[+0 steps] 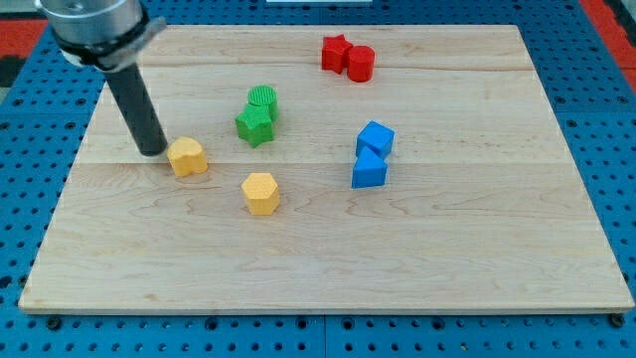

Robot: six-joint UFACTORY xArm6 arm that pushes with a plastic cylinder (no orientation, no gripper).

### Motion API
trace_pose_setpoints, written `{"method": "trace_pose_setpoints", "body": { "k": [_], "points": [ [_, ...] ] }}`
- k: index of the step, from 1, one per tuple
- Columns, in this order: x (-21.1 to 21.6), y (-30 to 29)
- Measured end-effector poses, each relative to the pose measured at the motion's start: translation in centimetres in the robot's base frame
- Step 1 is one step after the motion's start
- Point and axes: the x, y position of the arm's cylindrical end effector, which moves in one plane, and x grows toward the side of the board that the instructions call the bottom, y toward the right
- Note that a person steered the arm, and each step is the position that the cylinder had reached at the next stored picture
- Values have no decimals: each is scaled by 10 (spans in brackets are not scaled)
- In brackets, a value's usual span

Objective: Push the yellow heart left side of the yellow hexagon

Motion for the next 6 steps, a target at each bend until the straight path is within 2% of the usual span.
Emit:
{"method": "trace_pose_setpoints", "body": {
  "k": [1, 3, 4, 6],
  "points": [
    [-3, 14],
    [51, 94],
    [52, 123],
    [52, 116]
  ]
}}
